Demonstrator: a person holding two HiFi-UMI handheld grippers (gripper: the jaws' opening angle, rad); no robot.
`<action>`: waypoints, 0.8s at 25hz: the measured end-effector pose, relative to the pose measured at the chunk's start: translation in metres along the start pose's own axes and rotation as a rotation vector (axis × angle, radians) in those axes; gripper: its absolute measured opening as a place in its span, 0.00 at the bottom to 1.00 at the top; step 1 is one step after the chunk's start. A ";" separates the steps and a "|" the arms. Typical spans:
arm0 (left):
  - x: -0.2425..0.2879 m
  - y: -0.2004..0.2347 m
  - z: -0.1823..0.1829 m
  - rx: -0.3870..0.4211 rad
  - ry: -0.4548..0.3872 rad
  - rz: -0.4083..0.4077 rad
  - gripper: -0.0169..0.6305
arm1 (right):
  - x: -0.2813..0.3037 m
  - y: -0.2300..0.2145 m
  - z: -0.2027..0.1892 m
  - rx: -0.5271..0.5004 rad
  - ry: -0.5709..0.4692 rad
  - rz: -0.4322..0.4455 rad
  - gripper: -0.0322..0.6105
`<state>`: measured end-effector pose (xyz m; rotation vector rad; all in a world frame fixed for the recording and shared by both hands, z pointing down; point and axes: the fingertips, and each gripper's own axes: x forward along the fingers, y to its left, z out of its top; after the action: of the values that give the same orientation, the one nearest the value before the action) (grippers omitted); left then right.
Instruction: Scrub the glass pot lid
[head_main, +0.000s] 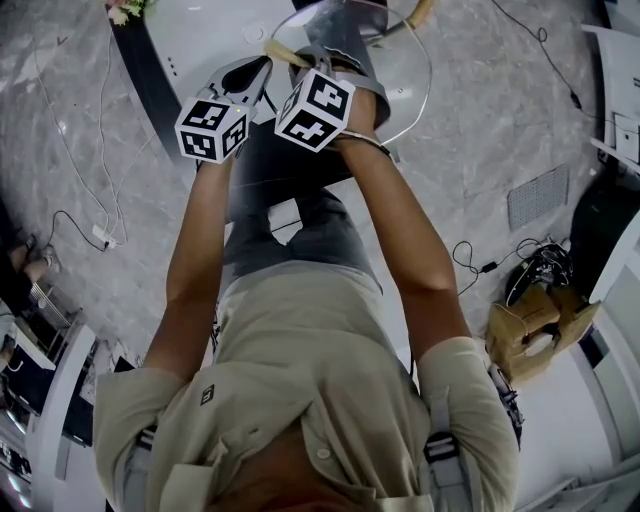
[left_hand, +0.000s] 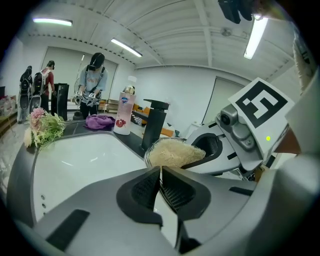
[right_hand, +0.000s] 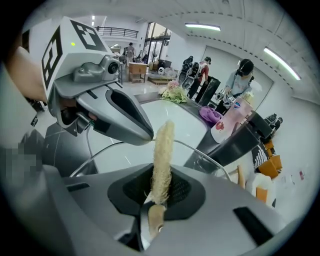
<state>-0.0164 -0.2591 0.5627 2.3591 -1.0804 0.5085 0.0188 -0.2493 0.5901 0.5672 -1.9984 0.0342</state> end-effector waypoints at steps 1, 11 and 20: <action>0.000 0.000 0.000 0.001 0.001 0.000 0.07 | 0.000 0.000 0.000 0.003 0.000 0.001 0.13; -0.003 -0.002 -0.002 0.004 0.006 0.012 0.07 | -0.010 -0.040 -0.060 0.097 0.065 -0.032 0.13; -0.005 -0.004 -0.001 0.008 0.006 0.020 0.07 | -0.068 -0.138 -0.170 0.327 0.179 -0.252 0.13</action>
<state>-0.0165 -0.2529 0.5599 2.3546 -1.1018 0.5269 0.2419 -0.3015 0.5857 0.9868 -1.7446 0.2522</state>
